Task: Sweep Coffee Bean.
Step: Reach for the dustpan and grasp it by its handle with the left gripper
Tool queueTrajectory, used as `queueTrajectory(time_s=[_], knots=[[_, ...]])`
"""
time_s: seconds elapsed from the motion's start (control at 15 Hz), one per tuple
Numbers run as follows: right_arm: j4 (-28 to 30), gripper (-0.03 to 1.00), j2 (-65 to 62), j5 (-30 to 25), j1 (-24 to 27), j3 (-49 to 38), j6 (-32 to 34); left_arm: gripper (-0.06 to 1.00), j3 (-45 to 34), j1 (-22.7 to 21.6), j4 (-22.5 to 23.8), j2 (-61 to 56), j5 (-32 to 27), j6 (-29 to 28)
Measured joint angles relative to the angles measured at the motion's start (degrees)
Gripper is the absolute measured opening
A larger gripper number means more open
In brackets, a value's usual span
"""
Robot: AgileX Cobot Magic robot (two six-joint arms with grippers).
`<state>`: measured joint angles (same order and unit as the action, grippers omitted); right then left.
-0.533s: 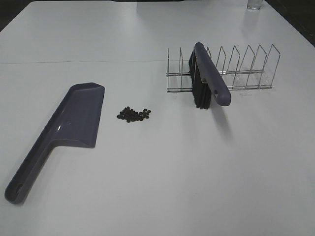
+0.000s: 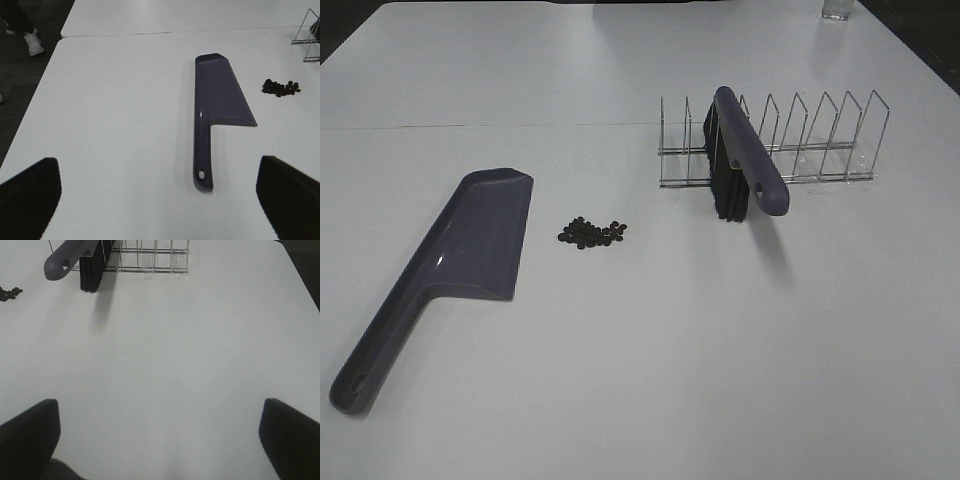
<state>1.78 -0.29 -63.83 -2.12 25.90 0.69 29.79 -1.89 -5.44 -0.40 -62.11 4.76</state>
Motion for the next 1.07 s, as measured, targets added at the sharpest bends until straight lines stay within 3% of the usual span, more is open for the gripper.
queueTrajectory(time_s=[1.07], knots=[[0.0, 0.98, 0.0, 0.0, 0.0, 0.0, 0.0, 0.99, 0.0, 0.0, 0.0, 0.0, 0.0, 0.0]])
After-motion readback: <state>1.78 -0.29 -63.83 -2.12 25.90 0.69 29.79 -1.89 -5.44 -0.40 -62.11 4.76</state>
